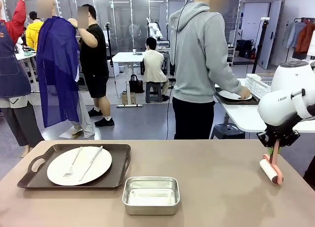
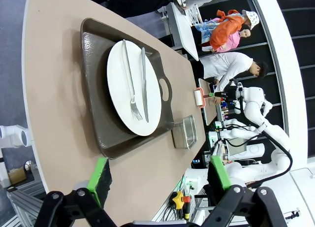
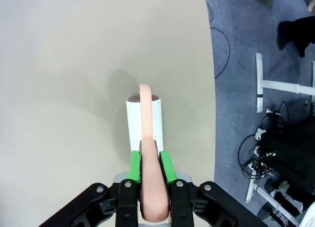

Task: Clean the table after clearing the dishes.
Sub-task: When the left (or right) Handle tray is removed, use the left hand (or right hand) to clean the left (or right) side of the table with the Lint Roller.

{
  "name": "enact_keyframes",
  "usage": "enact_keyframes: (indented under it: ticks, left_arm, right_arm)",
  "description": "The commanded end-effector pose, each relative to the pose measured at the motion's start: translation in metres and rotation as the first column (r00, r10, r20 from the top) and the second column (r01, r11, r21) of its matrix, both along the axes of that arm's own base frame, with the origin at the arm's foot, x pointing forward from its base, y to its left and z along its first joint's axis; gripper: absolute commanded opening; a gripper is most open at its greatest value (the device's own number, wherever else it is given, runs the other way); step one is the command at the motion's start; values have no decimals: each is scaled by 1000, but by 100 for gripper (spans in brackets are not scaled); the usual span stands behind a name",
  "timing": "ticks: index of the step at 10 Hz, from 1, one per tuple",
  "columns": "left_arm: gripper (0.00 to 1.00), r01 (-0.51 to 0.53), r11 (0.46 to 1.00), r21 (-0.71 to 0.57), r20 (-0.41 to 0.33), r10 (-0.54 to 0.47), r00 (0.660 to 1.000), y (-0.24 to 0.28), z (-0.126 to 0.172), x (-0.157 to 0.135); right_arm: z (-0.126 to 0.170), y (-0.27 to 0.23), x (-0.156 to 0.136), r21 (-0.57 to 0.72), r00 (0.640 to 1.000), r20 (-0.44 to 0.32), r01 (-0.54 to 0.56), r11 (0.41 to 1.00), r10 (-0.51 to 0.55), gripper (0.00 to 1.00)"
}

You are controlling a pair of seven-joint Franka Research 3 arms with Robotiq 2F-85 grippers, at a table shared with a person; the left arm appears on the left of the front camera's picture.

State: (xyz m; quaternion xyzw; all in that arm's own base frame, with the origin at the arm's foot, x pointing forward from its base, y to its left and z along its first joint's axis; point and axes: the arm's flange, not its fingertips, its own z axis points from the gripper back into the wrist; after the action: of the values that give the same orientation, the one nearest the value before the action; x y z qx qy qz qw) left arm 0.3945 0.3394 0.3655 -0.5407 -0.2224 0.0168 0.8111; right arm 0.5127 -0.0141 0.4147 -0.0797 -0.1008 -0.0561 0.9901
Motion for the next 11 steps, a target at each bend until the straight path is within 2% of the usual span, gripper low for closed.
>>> enact_keyframes:
  ticks: [1,2,4,5,6,11]
  left_arm:
    - [100,4,1000,8,-5,-4,1000,2,1,-3]
    - [100,4,1000,8,-5,-4,1000,2,1,-3]
    - [100,4,1000,8,-5,-4,1000,2,1,-3]
    - [100,4,1000,8,-5,-4,1000,2,1,-3]
    - [100,4,1000,8,-5,-4,1000,2,1,-3]
    - [100,4,1000,8,-5,-4,1000,2,1,-3]
  right_arm:
    - [14,-3,-28,19,1000,30,-4,1000,3,21]
    - [45,-10,-43,7,998,60,-16,1000,15,21]
    - [67,-10,-63,-13,996,86,-36,999,37,21]
    - [70,-10,-66,1,996,78,-44,999,44,21]
    - [61,-7,-46,-14,997,77,-14,1000,15,21]
    - [61,-7,-46,-14,997,77,-14,1000,15,21]
